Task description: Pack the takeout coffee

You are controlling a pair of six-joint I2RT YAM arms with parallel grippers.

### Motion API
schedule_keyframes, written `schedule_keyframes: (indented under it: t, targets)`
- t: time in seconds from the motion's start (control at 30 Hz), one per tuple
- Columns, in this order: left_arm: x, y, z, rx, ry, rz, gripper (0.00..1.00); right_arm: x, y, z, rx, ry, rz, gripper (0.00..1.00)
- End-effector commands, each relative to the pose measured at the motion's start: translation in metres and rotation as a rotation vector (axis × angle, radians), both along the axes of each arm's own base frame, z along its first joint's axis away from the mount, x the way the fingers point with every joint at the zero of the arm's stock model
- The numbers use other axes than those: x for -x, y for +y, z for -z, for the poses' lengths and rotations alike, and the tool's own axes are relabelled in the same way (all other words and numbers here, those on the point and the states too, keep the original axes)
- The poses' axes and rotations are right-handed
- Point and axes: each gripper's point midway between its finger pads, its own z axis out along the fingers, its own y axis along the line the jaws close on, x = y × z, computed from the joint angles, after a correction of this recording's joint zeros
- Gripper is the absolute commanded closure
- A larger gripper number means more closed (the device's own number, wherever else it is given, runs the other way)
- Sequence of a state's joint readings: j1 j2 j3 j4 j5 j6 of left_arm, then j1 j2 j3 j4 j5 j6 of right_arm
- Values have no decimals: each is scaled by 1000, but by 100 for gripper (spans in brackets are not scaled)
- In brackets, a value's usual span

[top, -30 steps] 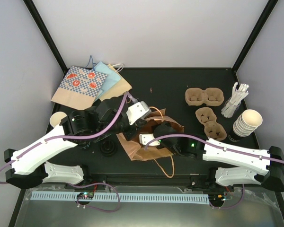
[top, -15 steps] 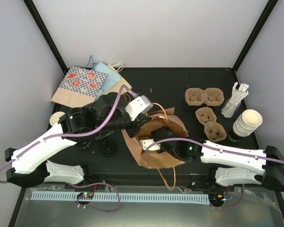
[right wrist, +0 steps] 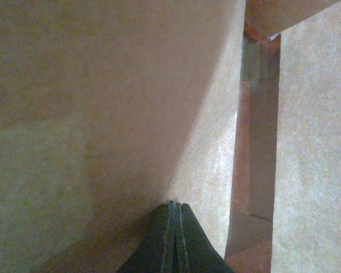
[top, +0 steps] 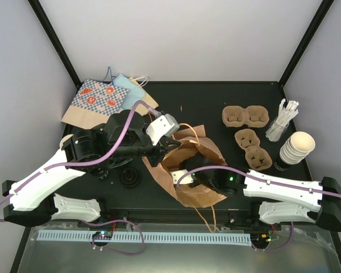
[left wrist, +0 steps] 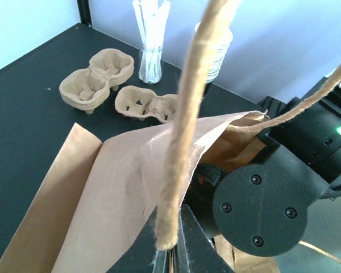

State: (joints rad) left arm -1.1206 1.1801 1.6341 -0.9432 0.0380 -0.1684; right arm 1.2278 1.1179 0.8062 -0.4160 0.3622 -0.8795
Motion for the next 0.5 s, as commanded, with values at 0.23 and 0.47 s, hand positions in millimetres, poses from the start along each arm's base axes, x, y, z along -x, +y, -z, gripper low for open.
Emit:
schedule_keyframes:
  t: [0.23, 0.47]
  targets:
    - [35, -13, -42, 161, 26, 190, 98, -36, 8, -40, -109, -86, 129, 99]
    - [42, -17, -37, 155, 61, 226, 99, -42, 9, -41, -53, -147, 109, 99]
